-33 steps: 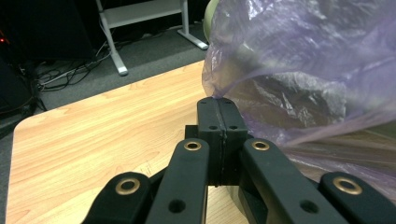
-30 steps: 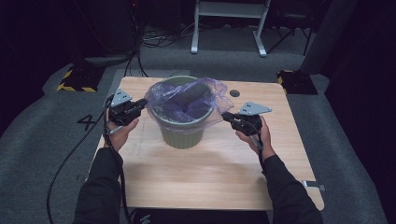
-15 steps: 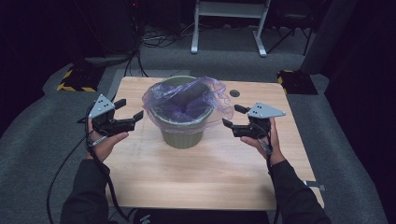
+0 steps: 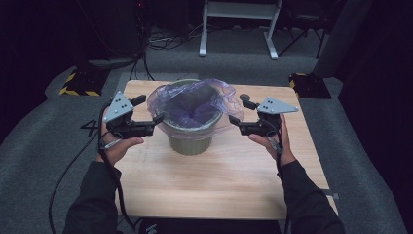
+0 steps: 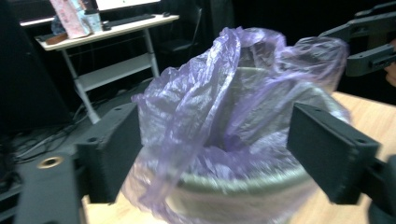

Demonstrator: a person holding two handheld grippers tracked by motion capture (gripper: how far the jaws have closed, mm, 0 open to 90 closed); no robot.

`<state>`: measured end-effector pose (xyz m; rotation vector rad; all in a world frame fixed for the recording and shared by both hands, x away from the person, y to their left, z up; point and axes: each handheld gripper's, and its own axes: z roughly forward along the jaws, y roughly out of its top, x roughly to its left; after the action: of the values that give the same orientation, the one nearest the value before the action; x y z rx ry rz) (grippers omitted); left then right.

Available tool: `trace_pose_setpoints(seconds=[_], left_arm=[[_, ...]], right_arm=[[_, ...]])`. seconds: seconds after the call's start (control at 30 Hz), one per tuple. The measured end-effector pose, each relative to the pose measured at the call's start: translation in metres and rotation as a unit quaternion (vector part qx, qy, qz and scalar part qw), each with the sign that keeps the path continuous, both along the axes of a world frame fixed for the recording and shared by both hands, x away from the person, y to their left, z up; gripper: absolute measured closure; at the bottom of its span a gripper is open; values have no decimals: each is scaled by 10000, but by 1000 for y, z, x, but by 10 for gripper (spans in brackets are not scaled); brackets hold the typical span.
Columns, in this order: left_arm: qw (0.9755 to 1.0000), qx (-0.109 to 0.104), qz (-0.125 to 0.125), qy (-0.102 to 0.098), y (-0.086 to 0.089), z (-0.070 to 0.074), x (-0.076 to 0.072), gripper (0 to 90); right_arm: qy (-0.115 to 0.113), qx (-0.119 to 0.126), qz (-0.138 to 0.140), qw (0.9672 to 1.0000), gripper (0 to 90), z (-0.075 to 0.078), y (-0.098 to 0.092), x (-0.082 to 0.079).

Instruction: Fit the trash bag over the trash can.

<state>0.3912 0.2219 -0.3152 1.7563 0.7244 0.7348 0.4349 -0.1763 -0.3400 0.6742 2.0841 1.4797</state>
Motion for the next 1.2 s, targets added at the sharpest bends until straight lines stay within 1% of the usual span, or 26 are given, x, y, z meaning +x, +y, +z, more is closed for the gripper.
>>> trace_pose_setpoints(seconds=[0.03, 0.07, 0.1, 0.13, 0.17, 0.2, 0.23, 0.27, 0.3, 0.33, 0.37, 0.4, 0.43, 0.47, 0.5, 0.57, 0.63, 0.67, 0.73, 0.8, 0.83, 0.93, 1.0, 1.07, 1.17, 1.2], left_arm=[[10000, 13, -13, 24, -2, 0, 4, 248], [10000, 58, 33, 52, -3, 1, 8, 303], [9997, 115, 175, 90, -4, 2, 12, 353], [9997, 126, 173, 142, -4, 2, 17, 393], [9996, 95, 175, 177, -4, 2, 21, 432], [9995, 73, 256, 177, -2, 3, 25, 474], [9993, 81, 306, 182, -1, 3, 29, 512], [9992, 65, 326, 202, 1, 3, 32, 551], [9991, 16, 371, 193, 3, 3, 34, 590], [9991, 50, 390, 160, 4, 3, 37, 641], [9992, 46, 356, 149, 6, 3, 40, 677], [9992, -2, 336, 197, 8, 3, 43, 701], [9992, -2, 336, 197, 8, 3, 43, 735], [9989, 61, 388, 245, 10, 2, 51, 761], [9989, 43, 370, 271, 12, 2, 54, 784], [9987, 16, 375, 332, 14, 2, 61, 832], [9985, -102, 382, 391, 17, 2, 69, 875], [9983, -129, 376, 433, 17, 2, 73, 883], [9976, -74, 413, 543, 16, 0, 82, 894], [9964, -44, 463, 704, 14, -5, 92, 895], [9957, -27, 519, 768, 14, -8, 96, 896], [9931, -26, 644, 975, 13, -18, 108, 896], [9914, -90, 680, 1114, 13, -25, 116, 896], [9894, -162, 738, 1242, 14, -33, 122, 896], [9858, -145, 823, 1454, 14, -45, 130, 896], [9848, -179, 832, 1513, 14, -49, 132, 896]], right_arm=[[7, -15, -65, 10000, 319, 0, 0, 3], [70, 26, -93, 9999, 366, 0, 0, 6], [138, 88, -124, 9998, 409, 1, -1, 9], [143, 89, -212, 9996, 460, 1, -2, 13], [194, 105, -254, 9994, 512, 1, -2, 15], [239, 120, -241, 9994, 554, 1, -3, 18], [255, 73, -242, 9994, 594, 1, -2, 21], [256, 36, -287, 9993, 641, 2, -2, 23], [253, 52, -281, 9993, 685, 2, -2, 25], [260, 57, -258, 9993, 716, 3, -2, 27], [245, 20, -295, 9993, 747, 3, -2, 30], [236, 27, -318, 9992, 778, 4, -1, 32], [245, 43, -306, 9992, 804, 4, -1, 34], [240, 24, -284, 9993, 828, 4, 0, 36], [202, -24, -311, 9993, 847, 4, 2, 37], [142, -31, -361, 9992, 867, 4, 4, 40], [154, -43, -431, 9989, 879, 3, 6, 44], [161, -62, -474, 9987, 881, 2, 7, 47], [168, -86, -586, 9981, 886, 1, 9, 53], [206, -93, -693, 9973, 889, -1, 10, 61], [209, -93, -758, 9969, 891, -2, 11, 64], [333, -94, -913, 9952, 892, -7, 11, 76], [426, -82, -965, 9944, 894, -11, 13, 83], [443, -186, -1051, 9933, 896, -16, 14, 89], [541, -192, -1138, 9918, 896, -22, 15, 98], [576, -171, -1162, 9914, 896, -24, 15, 100]])
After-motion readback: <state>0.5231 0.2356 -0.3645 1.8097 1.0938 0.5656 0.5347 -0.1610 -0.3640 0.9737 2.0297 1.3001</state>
